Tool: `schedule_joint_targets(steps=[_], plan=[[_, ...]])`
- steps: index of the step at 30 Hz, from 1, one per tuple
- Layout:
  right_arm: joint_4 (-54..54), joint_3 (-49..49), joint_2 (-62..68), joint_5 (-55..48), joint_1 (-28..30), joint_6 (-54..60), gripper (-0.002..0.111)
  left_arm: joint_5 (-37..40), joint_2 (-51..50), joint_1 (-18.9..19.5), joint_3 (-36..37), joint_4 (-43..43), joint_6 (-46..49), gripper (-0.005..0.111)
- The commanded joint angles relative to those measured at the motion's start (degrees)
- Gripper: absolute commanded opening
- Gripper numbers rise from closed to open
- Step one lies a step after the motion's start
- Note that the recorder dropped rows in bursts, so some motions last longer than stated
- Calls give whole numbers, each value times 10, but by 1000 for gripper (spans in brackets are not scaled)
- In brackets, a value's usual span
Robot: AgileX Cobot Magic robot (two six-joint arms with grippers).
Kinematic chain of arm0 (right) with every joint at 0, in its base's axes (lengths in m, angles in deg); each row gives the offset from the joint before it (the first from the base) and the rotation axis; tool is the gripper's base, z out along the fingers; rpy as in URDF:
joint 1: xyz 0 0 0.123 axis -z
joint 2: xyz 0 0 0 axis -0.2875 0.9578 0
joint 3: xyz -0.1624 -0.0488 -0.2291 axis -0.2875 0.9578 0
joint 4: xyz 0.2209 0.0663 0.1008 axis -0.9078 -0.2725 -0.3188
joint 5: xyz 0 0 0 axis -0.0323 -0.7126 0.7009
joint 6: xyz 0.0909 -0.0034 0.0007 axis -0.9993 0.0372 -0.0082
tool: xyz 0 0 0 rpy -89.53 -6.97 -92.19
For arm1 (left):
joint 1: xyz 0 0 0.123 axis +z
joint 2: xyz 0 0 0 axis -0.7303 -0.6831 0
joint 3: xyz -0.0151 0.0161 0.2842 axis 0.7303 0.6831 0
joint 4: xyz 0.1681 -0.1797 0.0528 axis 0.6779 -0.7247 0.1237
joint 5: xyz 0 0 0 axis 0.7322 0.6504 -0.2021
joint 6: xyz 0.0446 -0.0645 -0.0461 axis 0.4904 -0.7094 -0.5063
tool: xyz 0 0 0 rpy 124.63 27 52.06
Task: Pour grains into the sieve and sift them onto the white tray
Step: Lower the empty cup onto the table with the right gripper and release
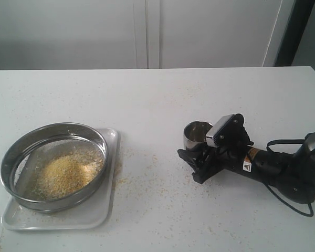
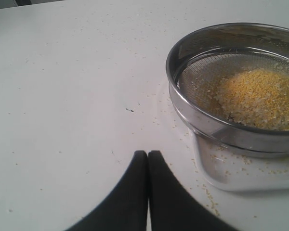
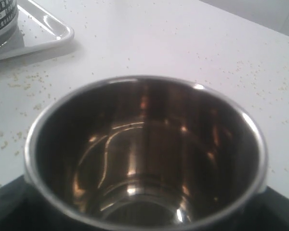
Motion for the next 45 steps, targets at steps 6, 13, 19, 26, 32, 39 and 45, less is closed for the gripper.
schedule_joint_targets(steps=[6, 13, 19, 26, 32, 39, 45], plan=[[-2, 5, -2, 5, 7, 5, 70, -1, 3, 1, 1, -4, -2, 0], [-3, 5, -2, -26, 7, 5, 75, -1, 3, 1, 1, -4, -2, 0], [-5, 5, -3, -24, 7, -14, 89, -1, 3, 1, 1, -4, -2, 0], [-5, 6, -14, -22, 7, -31, 91, -1, 3, 1, 1, -4, -2, 0], [-4, 6, -31, -19, 7, -45, 91, -1, 3, 1, 1, -4, -2, 0], [-4, 6, -56, -19, 7, -58, 91, -1, 3, 1, 1, -4, -2, 0], [-4, 6, -92, -19, 7, -67, 91, -1, 3, 1, 1, -4, -2, 0]])
